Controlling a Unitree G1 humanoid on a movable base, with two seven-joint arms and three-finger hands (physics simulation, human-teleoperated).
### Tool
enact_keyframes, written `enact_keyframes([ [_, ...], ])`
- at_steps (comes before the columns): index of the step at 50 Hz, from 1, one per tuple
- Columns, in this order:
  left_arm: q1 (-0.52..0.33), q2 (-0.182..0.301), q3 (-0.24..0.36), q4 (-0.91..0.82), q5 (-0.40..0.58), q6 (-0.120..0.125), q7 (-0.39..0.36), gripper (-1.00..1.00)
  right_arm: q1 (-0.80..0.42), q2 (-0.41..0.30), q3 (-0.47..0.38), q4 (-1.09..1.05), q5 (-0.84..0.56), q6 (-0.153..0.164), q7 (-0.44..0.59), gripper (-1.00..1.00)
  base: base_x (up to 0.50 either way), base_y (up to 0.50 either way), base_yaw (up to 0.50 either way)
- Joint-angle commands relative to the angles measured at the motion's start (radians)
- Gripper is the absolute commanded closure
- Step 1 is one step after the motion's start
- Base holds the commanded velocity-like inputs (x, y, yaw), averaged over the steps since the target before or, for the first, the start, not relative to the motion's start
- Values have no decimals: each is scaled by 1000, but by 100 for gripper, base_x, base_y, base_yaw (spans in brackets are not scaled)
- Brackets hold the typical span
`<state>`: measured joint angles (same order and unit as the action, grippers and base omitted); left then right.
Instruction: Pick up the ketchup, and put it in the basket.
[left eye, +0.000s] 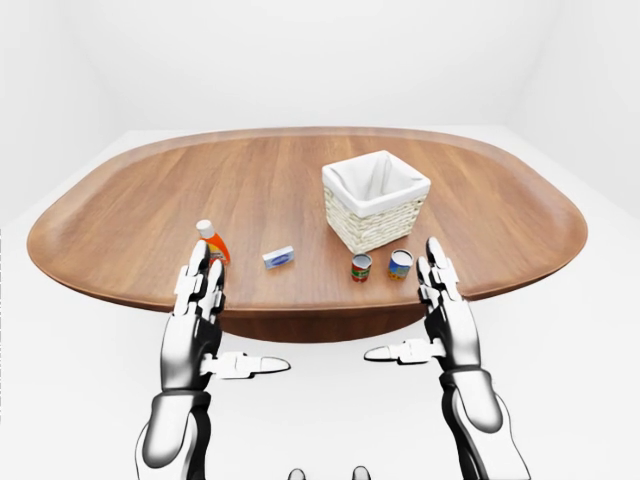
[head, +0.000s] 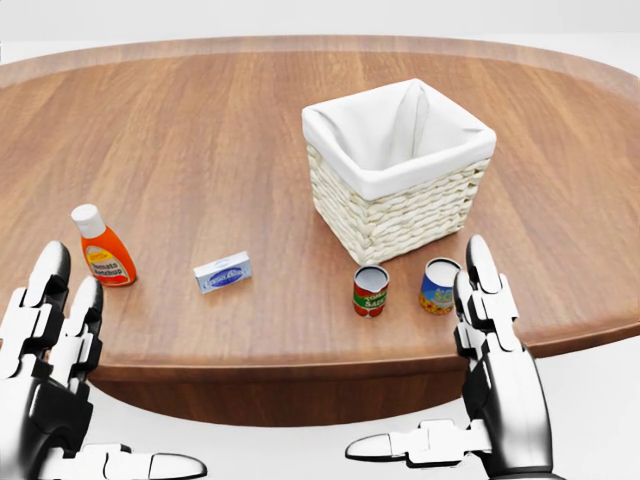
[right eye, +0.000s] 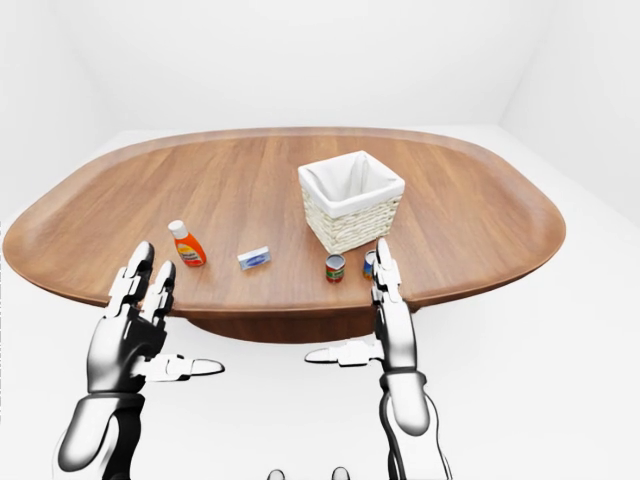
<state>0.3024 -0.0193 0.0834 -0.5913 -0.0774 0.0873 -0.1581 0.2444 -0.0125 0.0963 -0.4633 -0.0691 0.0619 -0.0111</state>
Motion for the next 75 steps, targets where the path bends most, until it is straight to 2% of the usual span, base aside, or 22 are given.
enact_keyframes([
  [1,7,-1,5,-12,-1,0,-8,-100,19,-2,14,-16,-28,-34,-7,-100,30,49,0],
  [18,5,-2,9,-17,2,0,-11,-100,15,0,11,-13,-13,-34,-7,-100,29,49,0],
  [20,-1,-4,15,-12,-9,0,-10,-100,5,1,11,1,-39,-16,-20,-100,21,38,0],
  [21,-5,-2,9,-2,5,0,-6,-100,0,7,3,6,-12,-29,-19,-100,0,0,0],
  [23,-6,-2,7,1,9,0,-2,-100,-14,6,0,16,-20,8,-24,-100,0,0,0],
  [28,-10,0,5,8,12,0,2,-100,-13,7,5,21,-27,-9,-29,-100,0,0,0],
  [41,-8,-2,17,4,-17,0,-1,-100,0,3,9,-4,-17,-7,-18,-100,0,0,0],
  [43,-6,-3,20,2,-21,0,-2,-100,10,1,11,-18,-14,-22,-14,-100,0,0,0],
  [45,-8,-4,27,-1,-32,0,-4,-100,20,-1,11,-29,-8,-35,-9,-100,42,0,0],
  [75,4,-8,30,-21,-29,0,-10,-100,21,-2,18,-36,-12,-43,-13,-100,50,0,0],
])
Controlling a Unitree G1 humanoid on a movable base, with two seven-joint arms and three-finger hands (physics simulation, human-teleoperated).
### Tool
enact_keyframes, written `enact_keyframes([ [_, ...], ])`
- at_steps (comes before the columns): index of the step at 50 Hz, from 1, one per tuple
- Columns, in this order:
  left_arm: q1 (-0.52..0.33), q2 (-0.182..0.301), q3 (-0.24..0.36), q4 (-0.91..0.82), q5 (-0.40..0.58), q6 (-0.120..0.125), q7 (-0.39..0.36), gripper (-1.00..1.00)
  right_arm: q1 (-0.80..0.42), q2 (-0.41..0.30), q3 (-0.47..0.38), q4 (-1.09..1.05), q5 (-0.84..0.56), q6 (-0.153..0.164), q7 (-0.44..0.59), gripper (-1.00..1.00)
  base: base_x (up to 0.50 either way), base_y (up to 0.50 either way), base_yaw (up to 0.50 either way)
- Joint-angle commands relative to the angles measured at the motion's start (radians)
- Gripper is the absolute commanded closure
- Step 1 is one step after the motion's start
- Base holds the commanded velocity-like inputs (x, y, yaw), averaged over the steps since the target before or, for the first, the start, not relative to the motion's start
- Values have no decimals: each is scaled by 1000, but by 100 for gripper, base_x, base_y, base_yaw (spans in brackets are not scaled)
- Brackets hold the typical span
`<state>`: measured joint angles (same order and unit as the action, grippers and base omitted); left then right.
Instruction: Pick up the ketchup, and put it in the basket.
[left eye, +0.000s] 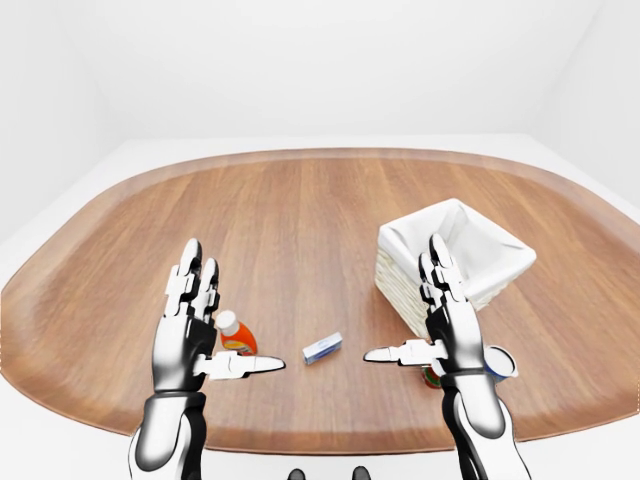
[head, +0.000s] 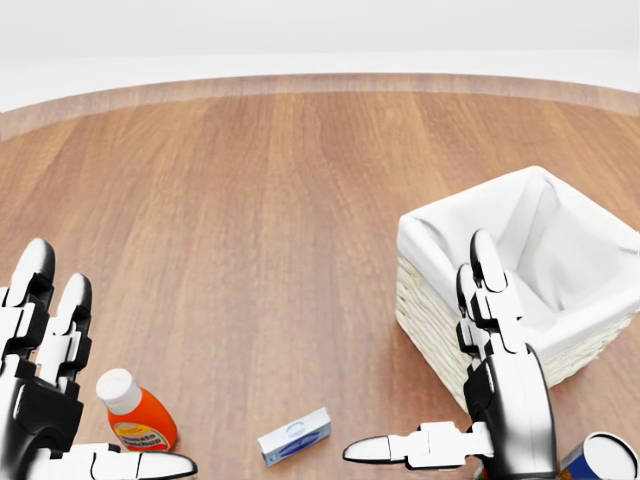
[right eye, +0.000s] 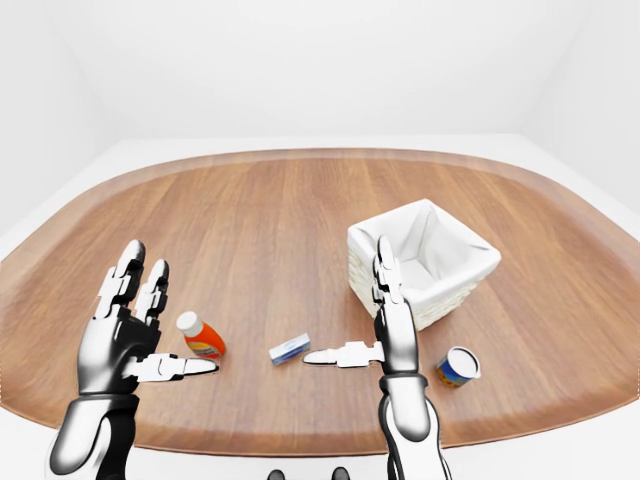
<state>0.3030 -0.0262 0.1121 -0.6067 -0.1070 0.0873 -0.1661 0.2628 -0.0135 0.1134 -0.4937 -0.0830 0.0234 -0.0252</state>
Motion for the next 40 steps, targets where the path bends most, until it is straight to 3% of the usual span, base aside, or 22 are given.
enact_keyframes([
  [1,5,-1,1,-8,1,0,-2,-100,3,-1,1,-5,2,-6,1,-100,50,0,0],
  [7,6,-2,1,-9,6,0,-2,-100,4,2,-5,-8,1,-12,-8,-100,50,0,0],
  [9,2,-2,-1,-4,12,0,2,-100,-9,6,-18,1,21,1,-9,-100,32,0,0],
  [31,7,2,-5,-6,29,0,-3,-100,-14,6,-23,17,18,-7,-15,-100,0,0,0],
  [32,-188,115,213,705,229,-175,93,-100,-7,1,-44,0,41,-1,-1,-100,0,0,0],
  [33,-218,147,221,814,230,-175,116,-100,-6,3,-45,-3,40,0,2,-100,0,0,0],
  [40,-240,193,210,921,204,-175,154,-100,5,8,-43,-12,35,-7,7,-100,0,0,0],
])
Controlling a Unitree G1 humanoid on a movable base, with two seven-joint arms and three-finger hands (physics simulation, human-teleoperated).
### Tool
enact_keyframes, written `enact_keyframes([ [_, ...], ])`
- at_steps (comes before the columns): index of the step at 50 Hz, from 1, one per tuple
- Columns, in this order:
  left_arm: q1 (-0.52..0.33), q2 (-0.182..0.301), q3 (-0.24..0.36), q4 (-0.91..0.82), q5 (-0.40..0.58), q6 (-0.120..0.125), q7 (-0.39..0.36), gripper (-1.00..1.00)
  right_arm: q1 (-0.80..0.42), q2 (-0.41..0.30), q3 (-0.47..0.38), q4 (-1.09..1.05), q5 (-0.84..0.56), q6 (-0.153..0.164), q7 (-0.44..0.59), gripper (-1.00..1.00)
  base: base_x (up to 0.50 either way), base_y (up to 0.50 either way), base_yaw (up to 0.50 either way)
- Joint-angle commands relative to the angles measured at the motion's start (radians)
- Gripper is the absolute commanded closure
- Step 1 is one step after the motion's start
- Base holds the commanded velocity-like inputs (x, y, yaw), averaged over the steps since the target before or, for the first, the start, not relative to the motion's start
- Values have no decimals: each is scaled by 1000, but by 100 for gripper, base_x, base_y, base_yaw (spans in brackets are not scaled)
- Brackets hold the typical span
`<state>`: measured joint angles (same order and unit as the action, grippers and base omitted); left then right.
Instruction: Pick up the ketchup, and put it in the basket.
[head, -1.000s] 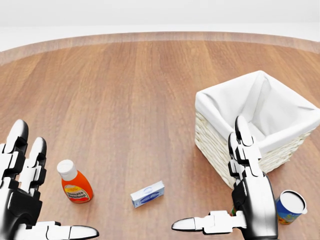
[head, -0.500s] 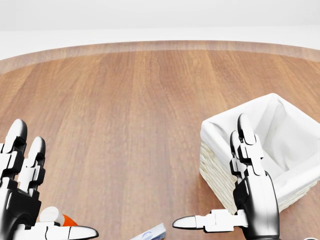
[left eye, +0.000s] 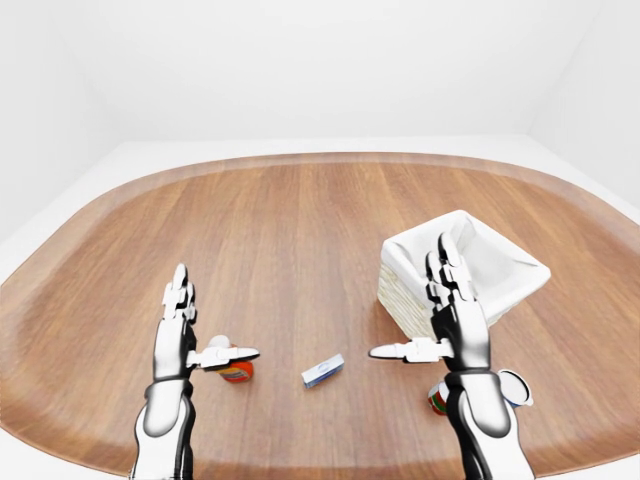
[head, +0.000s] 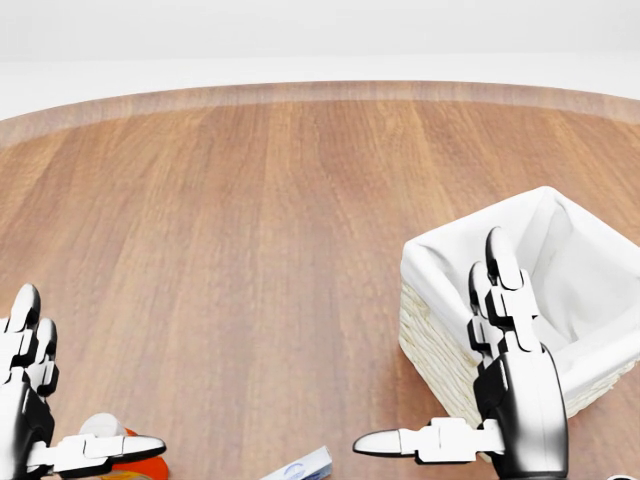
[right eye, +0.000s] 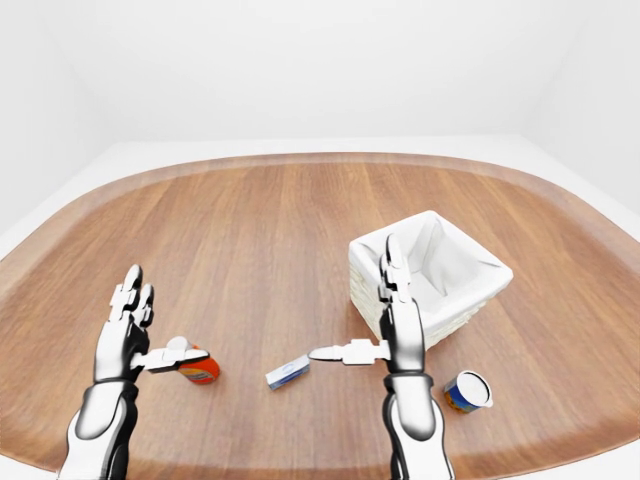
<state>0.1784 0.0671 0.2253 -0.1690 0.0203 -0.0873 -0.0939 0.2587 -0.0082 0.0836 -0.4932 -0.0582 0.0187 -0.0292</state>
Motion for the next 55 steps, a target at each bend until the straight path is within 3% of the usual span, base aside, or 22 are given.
enact_keyframes([
  [1,-116,101,97,485,76,0,83,-100,9,3,-13,-13,10,-3,11,-100,0,0,0],
  [25,-186,155,72,708,64,0,136,-100,15,1,2,-25,1,0,7,-100,0,0,0],
  [55,-302,158,-20,918,59,0,184,-100,26,-3,5,-47,3,6,3,-100,0,0,0],
])
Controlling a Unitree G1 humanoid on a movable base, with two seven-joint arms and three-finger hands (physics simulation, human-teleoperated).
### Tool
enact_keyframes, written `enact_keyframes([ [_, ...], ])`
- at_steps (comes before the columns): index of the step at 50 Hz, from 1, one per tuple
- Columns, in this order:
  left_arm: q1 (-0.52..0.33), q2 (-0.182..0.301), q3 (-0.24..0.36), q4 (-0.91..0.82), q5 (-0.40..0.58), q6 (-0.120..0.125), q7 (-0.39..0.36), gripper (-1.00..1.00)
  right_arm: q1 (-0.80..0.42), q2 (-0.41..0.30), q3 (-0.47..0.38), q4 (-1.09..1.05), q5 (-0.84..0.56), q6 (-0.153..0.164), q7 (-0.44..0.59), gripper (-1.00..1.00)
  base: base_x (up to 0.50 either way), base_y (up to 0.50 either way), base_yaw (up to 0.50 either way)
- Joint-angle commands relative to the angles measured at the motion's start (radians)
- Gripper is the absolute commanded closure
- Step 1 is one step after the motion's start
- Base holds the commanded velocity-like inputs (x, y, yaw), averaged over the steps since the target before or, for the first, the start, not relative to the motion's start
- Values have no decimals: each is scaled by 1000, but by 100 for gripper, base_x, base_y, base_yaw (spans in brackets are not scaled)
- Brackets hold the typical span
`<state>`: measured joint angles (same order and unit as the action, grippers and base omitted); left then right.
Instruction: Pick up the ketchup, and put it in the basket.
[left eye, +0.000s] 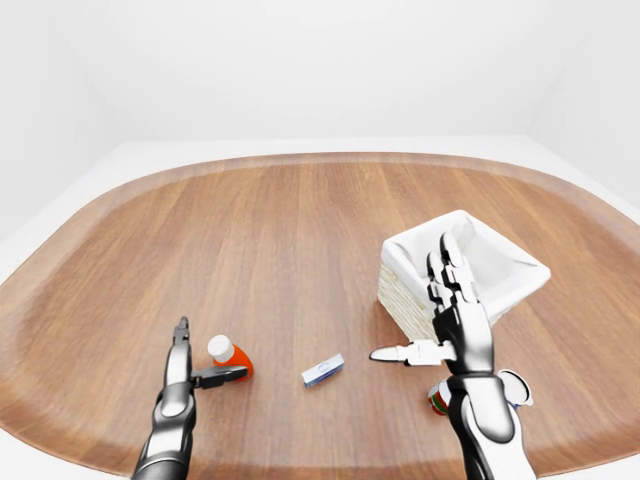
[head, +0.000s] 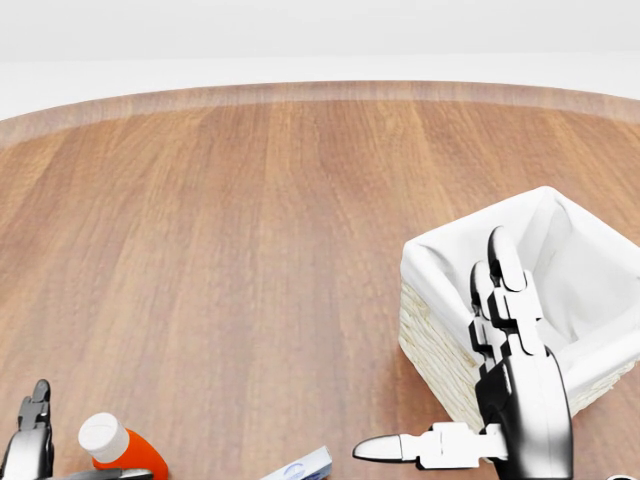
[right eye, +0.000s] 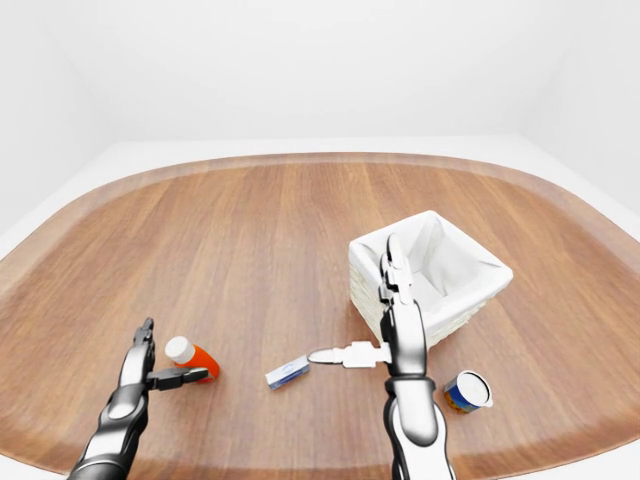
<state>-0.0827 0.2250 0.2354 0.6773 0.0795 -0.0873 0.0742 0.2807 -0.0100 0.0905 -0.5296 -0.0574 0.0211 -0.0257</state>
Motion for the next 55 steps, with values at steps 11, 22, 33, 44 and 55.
enact_keyframes([
  [11,-58,-17,-58,94,7,0,19,-100,-5,2,-11,7,4,-4,4,-100,0,0,0],
  [22,-60,-36,-73,79,11,0,18,-100,-12,2,-11,19,0,0,2,-100,0,0,0],
  [33,-52,-45,-81,79,19,0,13,94,-13,3,-10,24,-4,-1,6,-100,0,0,0],
  [44,-60,-43,-88,128,30,0,24,94,-18,2,-9,34,-5,-4,6,-100,0,0,0],
  [55,19,-64,-90,-102,38,0,-1,94,-25,3,-9,48,-8,-6,5,-100,0,0,0],
])
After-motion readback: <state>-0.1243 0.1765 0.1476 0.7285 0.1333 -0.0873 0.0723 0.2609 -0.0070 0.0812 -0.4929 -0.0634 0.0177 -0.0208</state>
